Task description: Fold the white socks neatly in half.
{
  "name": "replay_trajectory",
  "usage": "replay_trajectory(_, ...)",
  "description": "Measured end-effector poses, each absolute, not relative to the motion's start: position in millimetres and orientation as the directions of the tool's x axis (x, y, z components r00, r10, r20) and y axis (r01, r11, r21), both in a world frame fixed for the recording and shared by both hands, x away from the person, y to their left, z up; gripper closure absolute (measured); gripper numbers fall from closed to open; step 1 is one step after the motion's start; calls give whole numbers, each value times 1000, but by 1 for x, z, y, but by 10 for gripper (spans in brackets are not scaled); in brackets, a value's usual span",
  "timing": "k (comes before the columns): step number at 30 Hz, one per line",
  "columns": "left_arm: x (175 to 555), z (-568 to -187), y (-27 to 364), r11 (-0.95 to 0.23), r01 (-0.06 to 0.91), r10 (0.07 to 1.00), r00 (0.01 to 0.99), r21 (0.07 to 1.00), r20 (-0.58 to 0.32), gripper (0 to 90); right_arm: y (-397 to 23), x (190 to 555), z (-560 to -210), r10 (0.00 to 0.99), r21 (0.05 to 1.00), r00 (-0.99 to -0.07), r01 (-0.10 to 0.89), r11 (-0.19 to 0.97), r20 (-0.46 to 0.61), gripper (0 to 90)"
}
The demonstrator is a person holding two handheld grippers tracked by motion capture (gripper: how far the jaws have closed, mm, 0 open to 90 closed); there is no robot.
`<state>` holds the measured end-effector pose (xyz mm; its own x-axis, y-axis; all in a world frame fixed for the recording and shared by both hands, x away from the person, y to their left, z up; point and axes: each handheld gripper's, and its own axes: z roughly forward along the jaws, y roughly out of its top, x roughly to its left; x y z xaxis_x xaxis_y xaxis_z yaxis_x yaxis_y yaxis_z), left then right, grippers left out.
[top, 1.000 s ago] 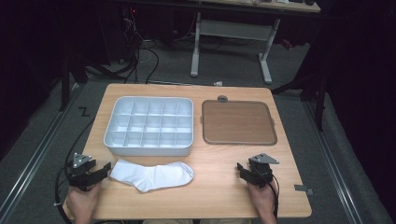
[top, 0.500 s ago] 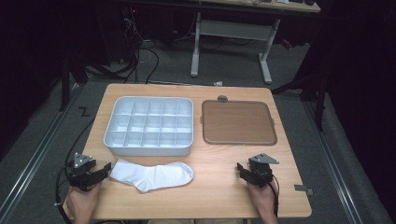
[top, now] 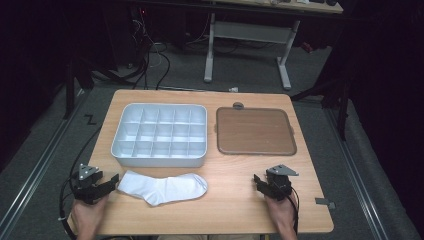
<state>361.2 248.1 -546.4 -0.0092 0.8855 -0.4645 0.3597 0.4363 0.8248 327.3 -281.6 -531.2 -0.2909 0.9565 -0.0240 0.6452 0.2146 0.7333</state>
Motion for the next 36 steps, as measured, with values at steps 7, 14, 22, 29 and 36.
replay_trajectory(7, 361, -544, 251, 483, 357, 861, -28, 799, -508, 373, -278, 324, -528, 949, 740, -315, 634, 224, -17, 530)
replay_trajectory(14, 358, -537, 253, 528, 367, 828, -25, 766, -560, 373, -265, 319, -521, 929, 763, -370, 607, 223, 22, 583)
replay_trajectory(22, 349, -526, 249, 549, 381, 800, 21, 744, -600, 380, -240, 316, -515, 890, 771, -454, 584, 256, 48, 606)
replay_trajectory(29, 343, -525, 239, 555, 430, 779, 33, 712, -626, 390, -214, 315, -513, 848, 775, -526, 563, 288, 67, 618)
replay_trajectory(36, 344, -526, 230, 552, 462, 772, 34, 695, -635, 400, -187, 314, -511, 800, 777, -595, 539, 326, 77, 624)
